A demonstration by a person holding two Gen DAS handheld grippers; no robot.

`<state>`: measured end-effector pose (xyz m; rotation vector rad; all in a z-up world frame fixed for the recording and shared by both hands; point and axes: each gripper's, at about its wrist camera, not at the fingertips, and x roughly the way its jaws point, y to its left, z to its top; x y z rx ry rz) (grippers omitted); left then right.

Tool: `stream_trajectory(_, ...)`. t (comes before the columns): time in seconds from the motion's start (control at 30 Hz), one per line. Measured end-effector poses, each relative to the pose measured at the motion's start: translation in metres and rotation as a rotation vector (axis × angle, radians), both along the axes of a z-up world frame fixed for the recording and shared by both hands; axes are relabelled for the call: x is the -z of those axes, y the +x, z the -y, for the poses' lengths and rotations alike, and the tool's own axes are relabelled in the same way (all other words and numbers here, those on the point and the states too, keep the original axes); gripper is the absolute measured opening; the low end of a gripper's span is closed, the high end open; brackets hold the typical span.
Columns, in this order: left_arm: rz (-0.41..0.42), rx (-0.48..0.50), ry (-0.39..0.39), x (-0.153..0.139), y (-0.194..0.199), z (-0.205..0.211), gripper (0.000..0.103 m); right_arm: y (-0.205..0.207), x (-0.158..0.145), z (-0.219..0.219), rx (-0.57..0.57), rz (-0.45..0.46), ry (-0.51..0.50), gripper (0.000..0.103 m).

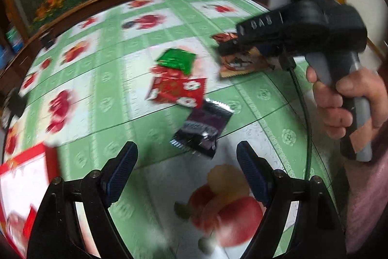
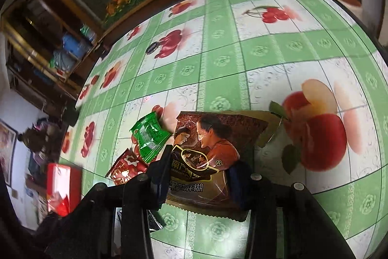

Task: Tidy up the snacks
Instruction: 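Grasp the dark purple packet with left tool while right tool grasps brown chocolate bag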

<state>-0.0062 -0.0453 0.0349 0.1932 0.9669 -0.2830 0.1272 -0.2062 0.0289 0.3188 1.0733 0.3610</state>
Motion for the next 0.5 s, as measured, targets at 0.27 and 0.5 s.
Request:
stream_trajectory(0.27, -0.043, 0.085, 0.029, 0.015, 0.019, 0.013, 0.081, 0.004, 0.001, 0.004, 0.024, -0.033, 0.022, 0.043)
stream_trajectory(0.5, -0.059, 0.088, -0.024, 0.018, 0.026, 0.01, 0.045, 0.004, 0.001, 0.003, 0.027, -0.042, 0.021, 0.043)
